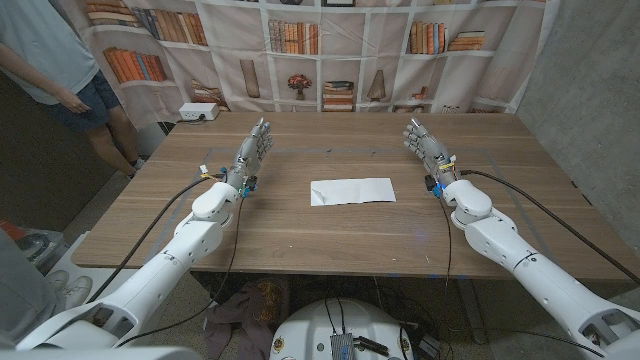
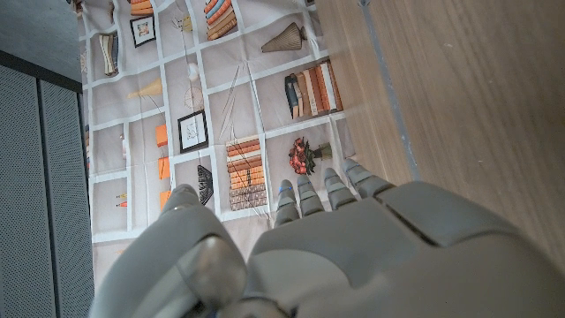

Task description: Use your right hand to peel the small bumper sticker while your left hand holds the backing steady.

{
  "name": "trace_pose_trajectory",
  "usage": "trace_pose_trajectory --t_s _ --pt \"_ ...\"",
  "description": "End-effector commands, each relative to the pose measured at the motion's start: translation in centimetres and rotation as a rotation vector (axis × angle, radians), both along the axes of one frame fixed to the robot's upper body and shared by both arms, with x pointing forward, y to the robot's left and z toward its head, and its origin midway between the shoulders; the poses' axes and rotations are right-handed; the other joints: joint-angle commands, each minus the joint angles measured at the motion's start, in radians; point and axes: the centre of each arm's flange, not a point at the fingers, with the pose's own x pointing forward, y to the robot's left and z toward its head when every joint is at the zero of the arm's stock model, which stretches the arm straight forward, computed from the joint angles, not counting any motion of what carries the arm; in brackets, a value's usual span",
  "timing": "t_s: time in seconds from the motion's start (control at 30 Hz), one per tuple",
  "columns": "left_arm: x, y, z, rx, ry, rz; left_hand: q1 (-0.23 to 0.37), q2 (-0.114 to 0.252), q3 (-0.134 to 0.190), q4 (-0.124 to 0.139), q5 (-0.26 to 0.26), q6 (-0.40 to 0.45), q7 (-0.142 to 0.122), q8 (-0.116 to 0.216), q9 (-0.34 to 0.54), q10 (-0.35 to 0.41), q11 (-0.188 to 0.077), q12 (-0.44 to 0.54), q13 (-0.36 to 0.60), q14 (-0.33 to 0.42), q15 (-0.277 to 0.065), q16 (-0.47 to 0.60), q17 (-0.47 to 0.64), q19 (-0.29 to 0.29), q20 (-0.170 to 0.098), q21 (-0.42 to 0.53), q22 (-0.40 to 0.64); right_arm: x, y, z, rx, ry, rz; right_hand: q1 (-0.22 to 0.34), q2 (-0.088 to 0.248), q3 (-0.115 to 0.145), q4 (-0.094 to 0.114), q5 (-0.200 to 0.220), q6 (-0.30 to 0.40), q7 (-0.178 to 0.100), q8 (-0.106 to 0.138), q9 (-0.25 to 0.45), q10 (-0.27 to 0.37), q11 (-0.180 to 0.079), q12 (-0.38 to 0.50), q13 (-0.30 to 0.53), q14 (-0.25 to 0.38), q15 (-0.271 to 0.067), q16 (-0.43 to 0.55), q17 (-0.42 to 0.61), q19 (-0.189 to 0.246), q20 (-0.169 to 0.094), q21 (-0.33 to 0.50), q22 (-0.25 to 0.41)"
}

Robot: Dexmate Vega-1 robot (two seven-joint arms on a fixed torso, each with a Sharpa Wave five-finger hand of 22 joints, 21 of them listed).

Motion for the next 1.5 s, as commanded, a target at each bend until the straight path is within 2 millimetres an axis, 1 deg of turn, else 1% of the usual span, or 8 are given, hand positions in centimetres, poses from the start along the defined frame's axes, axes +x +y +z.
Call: trace_pose_trajectory --t_s 0.03,0.4,0.67,0.8,1.0,1.2,1.37,1.5 --pt "-1.5 -2.2 -0.8 0.007 0.028 0.013 0.004 0.001 0.005 -0.001 0.003 0.001 -0.005 0.009 0.002 0.001 -0.008 0.005 0.002 0.001 -0.048 0.008 0.004 0.002 0.003 0.009 0.003 -1.6 -0.4 0.6 -0.136 -0.036 -0.071 0.031 0.000 0.003 -0.012 0.001 -0.004 -0.002 -0.005 0.003 -0.014 -0.004 -0.009 0.005 0.005 -0.051 -0.008 0.003 0.008 -0.007 -0.001 0.004" --pt "-1.0 -3.9 -1.7 -0.002 0.045 -0.036 0.009 0.001 0.005 -0.004 0.002 -0.002 -0.007 0.008 0.002 0.000 -0.009 0.005 0.002 -0.002 -0.048 0.007 0.003 0.000 0.001 0.009 0.003 -4.4 0.5 0.4 -0.234 -0.074 -0.124 0.088 -0.006 0.009 -0.020 -0.001 0.050 -0.056 0.004 0.004 0.023 -0.062 -0.005 0.005 0.040 -0.101 -0.003 0.003 0.046 -0.039 0.006 0.006" --pt "-2.5 -2.3 -1.5 0.015 0.011 -0.017 0.012 0.001 0.005 -0.007 0.002 0.005 -0.006 0.011 0.002 0.004 -0.006 0.007 0.002 -0.002 -0.048 0.007 0.003 0.000 0.001 0.009 0.002 -5.5 2.6 -0.1 -0.274 -0.100 -0.173 0.115 -0.013 0.008 -0.019 -0.003 0.030 -0.079 -0.010 0.005 0.017 -0.099 -0.013 0.006 0.075 -0.131 0.003 0.004 0.073 -0.040 0.014 0.010" --pt "-3.0 -1.5 -1.6 0.015 0.013 -0.009 0.013 0.001 0.005 -0.007 0.002 0.007 -0.006 0.012 0.002 0.005 -0.006 0.007 0.002 -0.002 -0.047 0.008 0.003 0.000 0.001 0.009 0.002 -6.1 3.4 -0.1 -0.298 -0.112 -0.201 0.121 -0.015 0.007 -0.018 -0.004 0.036 -0.082 -0.009 0.005 0.036 -0.100 -0.007 0.007 0.082 -0.134 0.003 0.005 0.076 -0.040 0.014 0.012" --pt "-2.9 -0.7 -1.6 0.019 0.017 -0.016 0.014 0.001 0.005 -0.008 0.002 0.010 -0.002 0.012 0.002 0.007 -0.008 0.008 0.002 -0.001 -0.047 0.008 0.003 0.000 0.001 0.010 0.003 -6.9 4.7 0.1 -0.338 -0.164 -0.268 0.139 -0.018 0.004 -0.012 -0.005 0.086 -0.085 0.006 0.010 0.067 -0.094 0.000 0.007 0.117 -0.142 0.007 0.006 0.132 -0.071 0.036 0.019" --pt "-2.5 -0.4 -1.6 0.024 0.019 -0.028 0.015 0.001 0.005 -0.008 0.001 0.011 0.000 0.012 0.002 0.007 -0.007 0.008 0.002 -0.001 -0.047 0.008 0.003 0.000 0.000 0.010 0.003 -7.6 6.2 -0.1 -0.350 -0.203 -0.305 0.152 -0.007 0.002 0.000 -0.005 0.152 -0.104 0.023 0.017 0.153 -0.123 0.023 0.009 0.218 -0.168 0.026 0.012 0.175 -0.079 0.058 0.035" --pt "-2.3 -0.1 -1.7 0.023 0.026 -0.035 0.015 0.002 0.004 -0.008 0.001 0.010 -0.002 0.012 0.002 0.007 -0.008 0.008 0.002 -0.001 -0.047 0.009 0.003 0.000 0.000 0.010 0.003 -7.9 7.3 -0.2 -0.401 -0.192 -0.302 0.157 -0.005 0.002 0.002 -0.005 0.174 -0.099 0.028 0.018 0.184 -0.116 0.032 0.010 0.243 -0.174 0.027 0.013 0.185 -0.078 0.065 0.040" --pt "-2.3 0.0 -1.7 0.027 0.023 -0.039 0.015 0.002 0.004 -0.008 0.001 0.010 -0.002 0.012 0.002 0.007 -0.007 0.008 0.002 0.000 -0.047 0.009 0.003 0.000 0.000 0.010 0.003 -8.1 7.8 -0.3 -0.424 -0.190 -0.302 0.161 0.009 0.005 0.008 -0.004 0.157 -0.102 0.016 0.019 0.217 -0.140 0.041 0.013 0.259 -0.178 0.025 0.017 0.179 -0.074 0.066 0.046"
